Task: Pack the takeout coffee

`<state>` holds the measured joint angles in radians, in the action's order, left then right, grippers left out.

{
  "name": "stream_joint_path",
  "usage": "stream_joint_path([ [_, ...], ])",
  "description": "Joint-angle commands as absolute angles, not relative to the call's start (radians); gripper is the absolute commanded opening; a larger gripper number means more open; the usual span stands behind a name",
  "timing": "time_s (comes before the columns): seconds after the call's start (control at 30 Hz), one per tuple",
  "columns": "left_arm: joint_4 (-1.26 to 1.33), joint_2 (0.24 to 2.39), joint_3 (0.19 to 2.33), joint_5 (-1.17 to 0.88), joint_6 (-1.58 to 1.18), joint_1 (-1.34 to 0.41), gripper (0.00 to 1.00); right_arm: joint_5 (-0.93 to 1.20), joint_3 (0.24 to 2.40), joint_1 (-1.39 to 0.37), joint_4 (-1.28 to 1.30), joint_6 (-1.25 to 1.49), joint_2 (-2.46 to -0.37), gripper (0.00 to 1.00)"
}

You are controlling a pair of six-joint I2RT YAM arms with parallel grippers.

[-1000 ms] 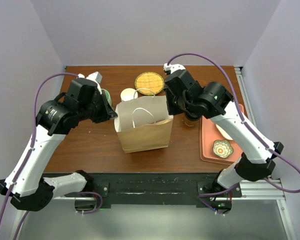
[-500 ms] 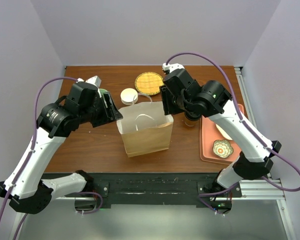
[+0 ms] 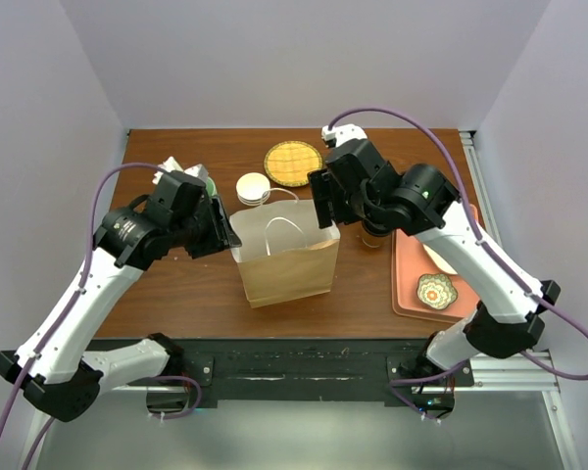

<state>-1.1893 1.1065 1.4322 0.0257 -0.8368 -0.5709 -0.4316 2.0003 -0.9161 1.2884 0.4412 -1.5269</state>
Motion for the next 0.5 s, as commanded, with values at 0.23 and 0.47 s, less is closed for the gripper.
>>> stream_joint_path([
  [0.23, -1.105, 1.094, 1.397, -0.002, -0.848, -0.572, 0.28, -0.479, 1.961, -0.916, 1.138, 0.377, -1.402, 0.99],
  [0.47, -1.042, 1.126, 1.404, 0.012, -0.746, -0.572, 0.06, -0.486, 1.882, -0.916, 1.058, 0.38, -1.309, 0.99],
])
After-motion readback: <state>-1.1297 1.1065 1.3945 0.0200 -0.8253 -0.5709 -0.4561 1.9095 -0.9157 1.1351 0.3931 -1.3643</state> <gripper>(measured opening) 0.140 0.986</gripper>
